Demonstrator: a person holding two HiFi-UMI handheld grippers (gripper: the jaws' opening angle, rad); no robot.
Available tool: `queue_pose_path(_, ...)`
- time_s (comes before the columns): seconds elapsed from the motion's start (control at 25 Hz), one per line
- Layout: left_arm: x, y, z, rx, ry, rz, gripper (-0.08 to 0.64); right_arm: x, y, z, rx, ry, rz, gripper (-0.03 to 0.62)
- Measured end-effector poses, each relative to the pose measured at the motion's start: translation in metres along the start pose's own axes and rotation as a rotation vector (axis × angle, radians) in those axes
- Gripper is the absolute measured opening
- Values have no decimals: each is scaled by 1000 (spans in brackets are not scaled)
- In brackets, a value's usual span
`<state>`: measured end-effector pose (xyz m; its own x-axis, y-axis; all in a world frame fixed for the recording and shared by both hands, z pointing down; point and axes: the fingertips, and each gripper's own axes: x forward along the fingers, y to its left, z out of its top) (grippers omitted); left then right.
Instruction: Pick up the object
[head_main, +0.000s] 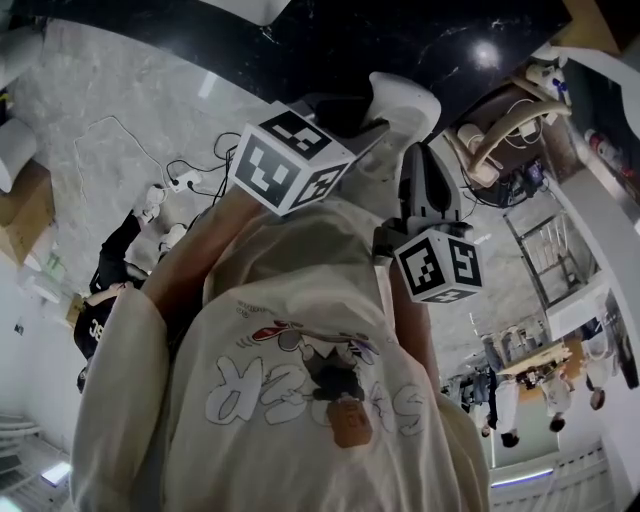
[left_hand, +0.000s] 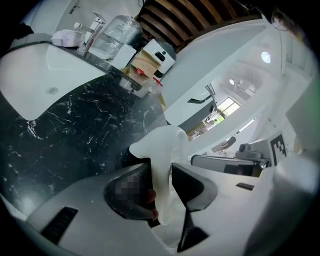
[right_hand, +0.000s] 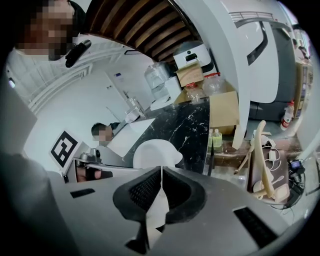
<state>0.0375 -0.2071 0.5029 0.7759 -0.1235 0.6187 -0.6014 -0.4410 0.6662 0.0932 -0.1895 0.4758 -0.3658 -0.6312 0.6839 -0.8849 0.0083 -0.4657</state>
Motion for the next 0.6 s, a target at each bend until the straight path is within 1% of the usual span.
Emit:
queue_pose_path(0.24, 5, -2, -1, -15, 15, -50, 150, 5, -8, -5, -6, 35, -18, 25)
queue_pose_path(0.4, 7, -2, 1, -30, 19, -81, 160, 6, -9, -2, -5, 22, -13, 18)
queue_pose_path(0.6, 7, -3, 5, -34, 25, -111, 154, 8, -8, 1, -8, 18, -10, 18)
